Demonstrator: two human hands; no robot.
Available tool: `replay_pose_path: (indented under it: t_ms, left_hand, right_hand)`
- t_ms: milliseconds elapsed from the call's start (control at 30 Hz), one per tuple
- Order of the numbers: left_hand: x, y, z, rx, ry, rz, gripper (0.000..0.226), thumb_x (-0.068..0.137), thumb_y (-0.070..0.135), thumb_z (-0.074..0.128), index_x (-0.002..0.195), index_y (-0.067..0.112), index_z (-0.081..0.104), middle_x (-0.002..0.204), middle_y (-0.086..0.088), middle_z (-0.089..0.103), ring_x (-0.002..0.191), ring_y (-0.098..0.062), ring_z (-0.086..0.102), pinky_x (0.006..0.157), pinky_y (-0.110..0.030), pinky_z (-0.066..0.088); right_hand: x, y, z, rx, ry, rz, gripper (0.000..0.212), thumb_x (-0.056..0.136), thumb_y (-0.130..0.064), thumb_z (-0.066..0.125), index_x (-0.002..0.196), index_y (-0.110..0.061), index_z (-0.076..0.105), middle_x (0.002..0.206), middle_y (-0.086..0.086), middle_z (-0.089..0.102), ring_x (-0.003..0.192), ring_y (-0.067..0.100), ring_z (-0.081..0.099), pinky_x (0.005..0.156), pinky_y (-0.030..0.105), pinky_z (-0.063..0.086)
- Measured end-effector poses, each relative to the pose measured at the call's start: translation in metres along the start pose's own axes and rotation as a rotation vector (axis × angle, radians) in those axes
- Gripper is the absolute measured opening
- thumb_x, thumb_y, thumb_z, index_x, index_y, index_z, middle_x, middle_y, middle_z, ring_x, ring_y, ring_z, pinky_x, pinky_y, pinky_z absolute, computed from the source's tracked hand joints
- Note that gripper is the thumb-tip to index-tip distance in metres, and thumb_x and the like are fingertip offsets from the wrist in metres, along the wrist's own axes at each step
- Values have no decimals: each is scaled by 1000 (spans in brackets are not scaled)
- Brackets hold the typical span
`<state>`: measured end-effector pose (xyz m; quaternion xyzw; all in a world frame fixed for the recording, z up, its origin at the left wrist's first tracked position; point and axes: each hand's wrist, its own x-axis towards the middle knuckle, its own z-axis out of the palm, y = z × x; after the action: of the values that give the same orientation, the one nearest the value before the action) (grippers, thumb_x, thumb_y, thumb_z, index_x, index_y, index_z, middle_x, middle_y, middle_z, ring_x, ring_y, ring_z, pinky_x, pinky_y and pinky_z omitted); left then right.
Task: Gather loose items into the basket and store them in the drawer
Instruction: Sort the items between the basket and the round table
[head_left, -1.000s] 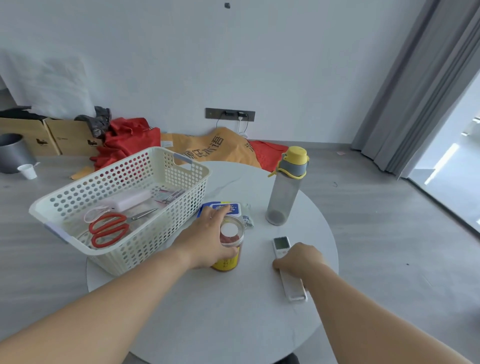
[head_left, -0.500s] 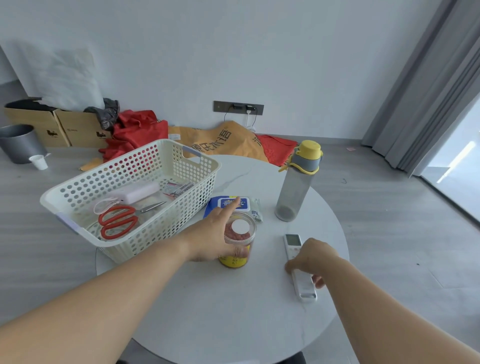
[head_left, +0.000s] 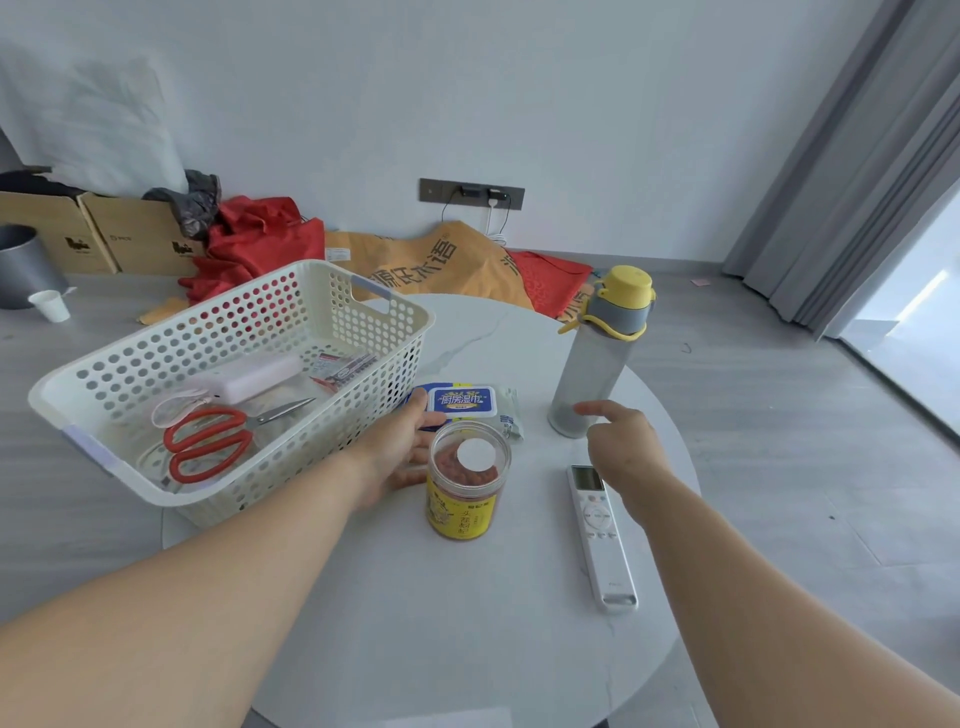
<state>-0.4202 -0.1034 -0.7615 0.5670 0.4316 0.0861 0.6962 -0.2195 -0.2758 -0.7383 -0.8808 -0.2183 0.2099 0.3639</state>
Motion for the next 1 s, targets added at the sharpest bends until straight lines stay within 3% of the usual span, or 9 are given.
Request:
replay_pose_path:
  t_ms: [233, 333, 433, 600, 700, 800, 867, 900, 1000]
  left_hand:
    - [12, 2, 3, -42, 19, -7, 41, 110, 55, 31, 115, 31, 63, 109, 8, 74, 104, -14, 69, 74, -32, 54]
    - [9, 4, 3, -5, 36, 21, 43, 109, 55, 33, 114, 29, 67, 110, 5, 75, 103, -15, 70, 80, -35, 57]
    - [-2, 10, -1, 146, 108, 89, 47, 108, 53, 36, 120, 22, 69, 119, -3, 70, 112, -24, 67, 98, -45, 56]
    - [-57, 23, -6, 372, 165, 395, 36, 110, 35, 41, 106, 22, 74, 109, 8, 73, 97, -9, 68, 82, -34, 52]
    - [-99, 28, -20, 584, 363, 697, 28, 102, 30, 50, 91, 26, 75, 93, 12, 76, 88, -7, 69, 83, -35, 55]
    - [-136, 33, -48, 574, 800, 869, 20, 91, 25, 60, 108, 23, 71, 114, 3, 69, 108, -21, 61, 95, -43, 50]
    - [-153, 29, -77, 488, 1150, 676, 48, 86, 29, 69, 131, 23, 57, 137, -8, 53, 125, -33, 48, 106, -50, 43]
    - [-156, 25, -92, 396, 1222, 490, 64, 84, 33, 72, 142, 23, 46, 145, -12, 44, 129, -38, 43, 110, -52, 40]
    - [-161, 1, -133, -11, 1083, -46, 90, 82, 35, 79, 153, 20, 25, 152, -19, 34, 132, -44, 42, 109, -56, 43]
  right_hand:
    - [9, 7, 11, -17, -50, -1, 48, 96, -16, 45, 137, -33, 63, 140, 6, 55, 91, 23, 60, 56, 28, 42]
    - [8, 3, 12, -93, -39, 45, 33, 96, -19, 45, 121, -23, 68, 131, 5, 51, 97, 25, 62, 64, 28, 46]
    - [1, -10, 10, -143, -76, 37, 23, 95, -16, 49, 100, -15, 71, 111, 11, 69, 89, 29, 64, 71, 32, 51]
    - [-35, -42, 12, -167, -154, -178, 28, 100, -24, 49, 96, -29, 76, 97, -5, 73, 92, 23, 66, 72, 31, 49]
    - [-62, -52, 10, -169, -128, -270, 25, 100, -24, 51, 103, -29, 76, 104, -6, 74, 101, 23, 65, 81, 32, 49]
    - [-92, -60, 9, -132, -48, -326, 26, 99, -21, 53, 102, -31, 76, 104, -6, 76, 102, 22, 66, 85, 35, 53]
    - [-115, -72, 11, -86, -2, -368, 27, 97, -19, 53, 99, -31, 77, 100, -6, 76, 97, 22, 67, 81, 35, 54]
    - [-125, -80, 14, -40, 3, -384, 27, 97, -18, 53, 98, -30, 77, 99, -7, 76, 94, 21, 67, 76, 32, 53]
    - [-157, -105, 32, 73, -116, -391, 25, 98, -18, 54, 98, -27, 78, 97, -6, 76, 83, 15, 68, 65, 25, 50]
